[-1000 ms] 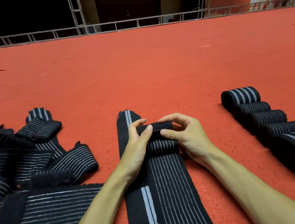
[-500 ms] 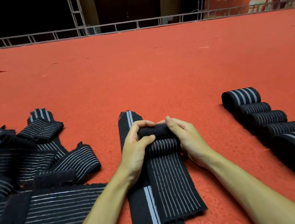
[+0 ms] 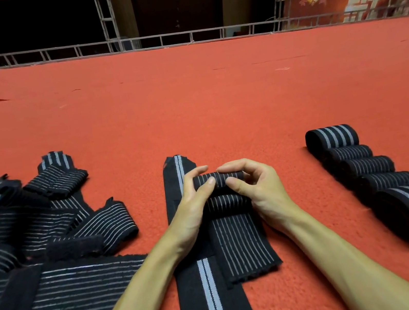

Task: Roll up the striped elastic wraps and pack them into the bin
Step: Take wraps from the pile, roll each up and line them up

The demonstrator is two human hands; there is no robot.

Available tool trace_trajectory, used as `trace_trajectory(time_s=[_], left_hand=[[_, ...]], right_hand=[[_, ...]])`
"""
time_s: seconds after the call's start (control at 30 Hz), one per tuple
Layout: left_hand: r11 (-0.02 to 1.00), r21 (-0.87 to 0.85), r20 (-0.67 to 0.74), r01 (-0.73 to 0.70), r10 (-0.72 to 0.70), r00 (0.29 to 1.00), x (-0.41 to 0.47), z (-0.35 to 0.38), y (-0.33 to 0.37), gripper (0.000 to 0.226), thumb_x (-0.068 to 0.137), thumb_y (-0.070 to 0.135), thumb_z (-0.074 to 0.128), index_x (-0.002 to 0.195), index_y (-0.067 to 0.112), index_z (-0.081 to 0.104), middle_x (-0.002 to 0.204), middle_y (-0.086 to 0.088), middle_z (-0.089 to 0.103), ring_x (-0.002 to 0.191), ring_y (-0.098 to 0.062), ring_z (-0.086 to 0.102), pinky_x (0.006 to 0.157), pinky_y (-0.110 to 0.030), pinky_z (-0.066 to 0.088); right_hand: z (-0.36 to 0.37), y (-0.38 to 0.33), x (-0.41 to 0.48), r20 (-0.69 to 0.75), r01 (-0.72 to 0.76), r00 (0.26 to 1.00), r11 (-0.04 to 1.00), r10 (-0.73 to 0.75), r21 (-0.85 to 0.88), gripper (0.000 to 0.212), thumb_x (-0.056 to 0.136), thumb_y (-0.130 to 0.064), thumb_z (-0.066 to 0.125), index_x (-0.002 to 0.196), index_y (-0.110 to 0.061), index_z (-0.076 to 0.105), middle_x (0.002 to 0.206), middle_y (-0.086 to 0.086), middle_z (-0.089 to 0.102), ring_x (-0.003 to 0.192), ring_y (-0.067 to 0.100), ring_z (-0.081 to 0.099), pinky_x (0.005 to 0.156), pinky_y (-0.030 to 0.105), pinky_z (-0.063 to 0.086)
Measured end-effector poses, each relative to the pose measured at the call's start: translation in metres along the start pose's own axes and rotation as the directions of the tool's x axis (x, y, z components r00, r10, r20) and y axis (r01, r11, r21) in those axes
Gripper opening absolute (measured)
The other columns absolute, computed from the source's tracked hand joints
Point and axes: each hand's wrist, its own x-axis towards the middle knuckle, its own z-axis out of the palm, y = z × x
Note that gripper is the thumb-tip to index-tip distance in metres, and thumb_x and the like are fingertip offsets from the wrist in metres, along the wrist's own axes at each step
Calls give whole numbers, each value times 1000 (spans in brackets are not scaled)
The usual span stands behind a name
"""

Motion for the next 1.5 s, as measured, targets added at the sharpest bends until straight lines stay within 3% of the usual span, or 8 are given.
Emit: trace_trajectory(time_s=[0.3,0.57,0.77,0.87,1.17,1.33,1.43,1.5], left_hand=[[997,7,-79,-81,81,994,1,-1,-2,20,89,31,62,107,25,56,106,-11,71,96,-27,68,86,-45,52],[987,40,-105,-156,160,982,3,-9,-2,43,71,7,63,107,29,71,118,-11,62,115,-33,57,104,-57,40],[986,91,-49,-136,141,989,1,-6,-1,54,69,6,55,110,39,67,124,-5,56,114,-22,54,106,-47,40],[995,49,13,-84,83,996,1,-4,-1,58,74,16,53,124,44,54,121,-6,53,104,-18,56,94,-36,46],[999,-45,-51,-4,1,999,1,0,-5,39,87,48,56,117,26,44,100,-1,61,87,-9,64,79,-32,51],[996,-35,-34,-81,80,996,2,-4,-7,31,80,31,57,108,19,49,88,3,61,79,-9,60,70,-24,51],[988,-30,-19,-153,152,988,1,-6,-8,27,80,19,58,106,17,52,84,4,61,76,-6,57,68,-19,49],[983,-31,-16,-183,183,983,1,-6,-7,26,79,13,59,104,18,54,86,1,59,79,-7,56,71,-19,48]], right_hand=[[3,2,0,37,-47,998,991,42,124,28,79,-13,71,105,-22,71,97,3,71,90,15,64,79,30,53],[11,13,2,-64,-159,987,948,147,-275,27,96,-40,51,108,-21,65,105,-7,69,102,10,62,95,34,48],[8,5,2,-54,-276,959,961,277,30,18,90,-18,63,105,-8,64,100,10,64,90,20,60,88,42,49],[9,4,0,9,-279,960,951,280,130,14,92,-9,58,105,-13,58,97,10,60,81,18,59,73,33,51],[8,-3,-4,190,-236,964,931,188,277,24,88,-2,53,99,-22,47,87,6,55,71,13,56,61,25,49],[12,2,-2,110,-214,975,956,195,200,7,77,-37,58,84,-33,59,105,11,44,85,16,49,74,32,44],[17,5,-1,-7,-209,978,978,209,7,31,75,-67,51,85,-39,59,105,5,50,92,12,51,87,37,42],[17,8,-1,-23,-224,975,971,223,-78,36,84,-67,48,94,-33,56,101,0,56,89,4,55,84,25,45]])
